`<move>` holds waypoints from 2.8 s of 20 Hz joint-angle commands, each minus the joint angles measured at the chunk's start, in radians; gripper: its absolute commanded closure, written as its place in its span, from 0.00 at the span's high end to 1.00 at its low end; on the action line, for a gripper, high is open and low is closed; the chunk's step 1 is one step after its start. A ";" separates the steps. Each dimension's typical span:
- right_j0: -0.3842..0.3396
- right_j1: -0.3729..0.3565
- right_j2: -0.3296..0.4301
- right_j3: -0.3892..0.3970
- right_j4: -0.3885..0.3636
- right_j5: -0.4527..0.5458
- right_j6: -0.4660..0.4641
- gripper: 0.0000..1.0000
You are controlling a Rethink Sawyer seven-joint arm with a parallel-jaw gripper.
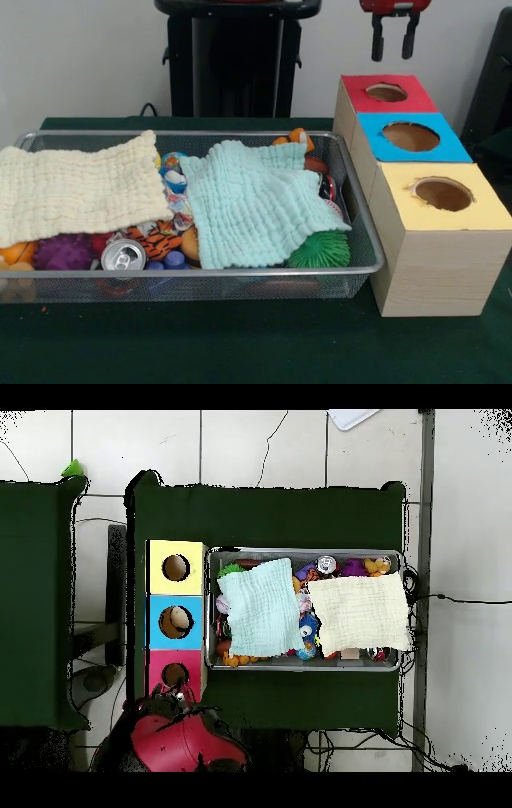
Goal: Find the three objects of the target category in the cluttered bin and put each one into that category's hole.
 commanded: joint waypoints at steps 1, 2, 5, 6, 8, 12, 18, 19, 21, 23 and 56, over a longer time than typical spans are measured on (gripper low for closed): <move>-0.086 0.045 0.124 -0.080 -0.140 0.115 -0.156 1.00; -0.096 0.063 0.125 -0.091 -0.160 0.107 -0.153 1.00; -0.126 0.122 0.132 -0.105 -0.221 0.060 -0.126 1.00; -0.122 0.137 0.122 -0.117 -0.245 0.046 -0.114 1.00; -0.110 0.158 0.103 -0.144 -0.285 0.039 -0.098 1.00; -0.063 0.193 0.043 -0.180 -0.353 -0.004 -0.034 1.00; -0.089 0.244 0.026 -0.201 -0.426 -0.033 -0.006 1.00; -0.090 0.253 0.021 -0.212 -0.442 -0.036 -0.006 1.00; -0.090 0.279 -0.001 -0.231 -0.463 -0.058 0.006 1.00; -0.105 0.292 0.000 -0.243 -0.470 -0.063 0.006 1.00; -0.584 0.002 0.572 -0.018 -0.272 0.323 -0.334 1.00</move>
